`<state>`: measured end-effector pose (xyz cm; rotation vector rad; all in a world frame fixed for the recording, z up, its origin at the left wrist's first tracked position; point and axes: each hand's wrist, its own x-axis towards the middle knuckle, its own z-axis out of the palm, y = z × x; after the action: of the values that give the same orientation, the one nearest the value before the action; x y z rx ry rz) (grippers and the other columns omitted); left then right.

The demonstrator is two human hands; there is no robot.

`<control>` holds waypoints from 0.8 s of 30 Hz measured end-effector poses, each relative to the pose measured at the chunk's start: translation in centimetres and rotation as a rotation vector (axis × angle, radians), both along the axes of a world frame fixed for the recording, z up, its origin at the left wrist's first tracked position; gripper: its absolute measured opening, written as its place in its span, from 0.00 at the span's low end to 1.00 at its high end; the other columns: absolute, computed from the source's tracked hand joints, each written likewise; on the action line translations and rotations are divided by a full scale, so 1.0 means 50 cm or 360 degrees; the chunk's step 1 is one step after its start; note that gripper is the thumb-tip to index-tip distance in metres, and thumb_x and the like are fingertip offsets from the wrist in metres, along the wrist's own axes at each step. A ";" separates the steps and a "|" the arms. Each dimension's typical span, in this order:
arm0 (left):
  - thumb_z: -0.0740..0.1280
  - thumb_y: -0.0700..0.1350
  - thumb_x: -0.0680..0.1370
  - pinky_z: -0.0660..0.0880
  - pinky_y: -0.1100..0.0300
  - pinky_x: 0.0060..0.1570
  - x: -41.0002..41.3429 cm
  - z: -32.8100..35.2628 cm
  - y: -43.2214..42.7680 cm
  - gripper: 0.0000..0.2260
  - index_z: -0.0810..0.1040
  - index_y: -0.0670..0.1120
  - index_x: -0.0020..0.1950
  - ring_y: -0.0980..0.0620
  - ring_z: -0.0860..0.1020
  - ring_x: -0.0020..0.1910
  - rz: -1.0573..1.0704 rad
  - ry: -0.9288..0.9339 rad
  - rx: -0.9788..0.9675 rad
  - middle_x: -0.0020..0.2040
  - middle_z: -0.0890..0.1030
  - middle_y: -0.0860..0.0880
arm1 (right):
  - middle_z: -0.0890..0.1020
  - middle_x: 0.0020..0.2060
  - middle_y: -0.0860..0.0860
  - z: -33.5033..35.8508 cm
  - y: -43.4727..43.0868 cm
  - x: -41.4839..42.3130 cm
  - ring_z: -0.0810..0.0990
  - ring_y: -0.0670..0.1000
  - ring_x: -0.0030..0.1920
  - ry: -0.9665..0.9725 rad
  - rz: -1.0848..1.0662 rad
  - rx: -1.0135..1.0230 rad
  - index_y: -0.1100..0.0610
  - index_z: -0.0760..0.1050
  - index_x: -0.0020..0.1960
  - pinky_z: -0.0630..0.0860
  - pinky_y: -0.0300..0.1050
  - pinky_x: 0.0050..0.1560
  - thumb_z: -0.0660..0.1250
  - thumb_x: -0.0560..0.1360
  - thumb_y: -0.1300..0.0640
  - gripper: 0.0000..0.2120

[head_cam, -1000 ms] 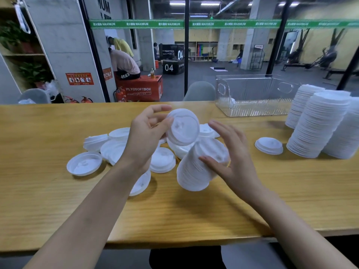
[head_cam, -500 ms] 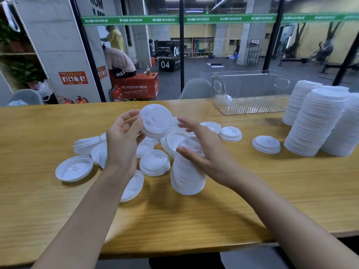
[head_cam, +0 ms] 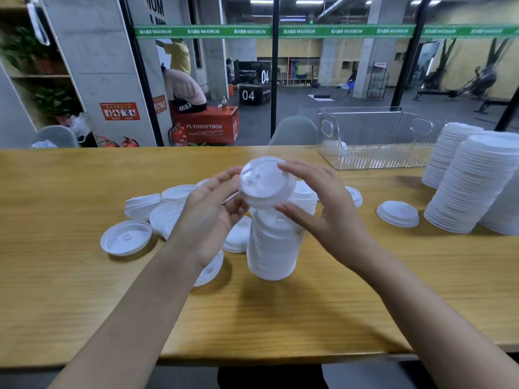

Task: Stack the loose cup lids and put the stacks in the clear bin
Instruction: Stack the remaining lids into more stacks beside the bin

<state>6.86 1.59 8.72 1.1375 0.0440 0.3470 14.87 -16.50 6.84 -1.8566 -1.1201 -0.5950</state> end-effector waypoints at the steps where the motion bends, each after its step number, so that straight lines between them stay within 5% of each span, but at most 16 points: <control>1: 0.68 0.44 0.71 0.79 0.63 0.46 -0.001 -0.002 -0.008 0.15 0.79 0.45 0.57 0.55 0.80 0.43 -0.0025 -0.0004 0.0019 0.47 0.84 0.49 | 0.76 0.66 0.46 -0.005 -0.004 0.001 0.71 0.49 0.68 -0.0004 -0.0014 0.0034 0.44 0.71 0.68 0.65 0.43 0.69 0.68 0.74 0.43 0.23; 5: 0.65 0.44 0.80 0.75 0.58 0.59 -0.013 -0.018 -0.018 0.11 0.80 0.48 0.62 0.54 0.80 0.56 0.0095 -0.0008 0.0573 0.56 0.84 0.52 | 0.78 0.61 0.38 -0.030 -0.025 -0.004 0.74 0.47 0.64 0.0116 -0.0049 0.0172 0.44 0.75 0.63 0.68 0.40 0.65 0.70 0.72 0.42 0.21; 8: 0.67 0.48 0.78 0.70 0.66 0.55 -0.022 -0.030 -0.015 0.10 0.81 0.56 0.59 0.62 0.77 0.59 0.0193 -0.0021 0.1034 0.57 0.82 0.59 | 0.79 0.60 0.36 -0.049 -0.038 -0.011 0.74 0.45 0.64 0.0267 0.0019 0.0177 0.43 0.76 0.62 0.66 0.33 0.63 0.71 0.70 0.42 0.21; 16: 0.71 0.51 0.75 0.75 0.68 0.54 -0.031 -0.065 -0.006 0.18 0.79 0.54 0.64 0.62 0.77 0.60 0.0118 0.0060 0.1077 0.59 0.81 0.56 | 0.80 0.56 0.34 -0.066 -0.039 -0.025 0.75 0.42 0.61 0.0481 0.0069 0.0060 0.39 0.76 0.59 0.64 0.27 0.58 0.70 0.68 0.38 0.20; 19: 0.75 0.57 0.72 0.76 0.60 0.57 -0.032 -0.075 0.002 0.22 0.78 0.57 0.64 0.61 0.77 0.60 0.0066 0.0076 0.1095 0.60 0.81 0.57 | 0.80 0.58 0.35 -0.065 -0.045 -0.026 0.74 0.41 0.63 0.0582 0.0099 0.0037 0.38 0.76 0.61 0.66 0.29 0.60 0.70 0.68 0.37 0.22; 24: 0.73 0.60 0.66 0.76 0.57 0.58 -0.030 -0.086 0.004 0.30 0.72 0.64 0.67 0.57 0.78 0.59 -0.0004 0.0047 0.1141 0.61 0.77 0.62 | 0.81 0.57 0.36 -0.060 -0.047 -0.023 0.76 0.41 0.62 0.0721 0.0187 0.0061 0.40 0.77 0.61 0.69 0.34 0.61 0.72 0.71 0.46 0.18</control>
<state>5.36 1.78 4.41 1.8515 -0.0619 0.3534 13.73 -18.84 3.84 -1.7608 -0.8976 -0.1144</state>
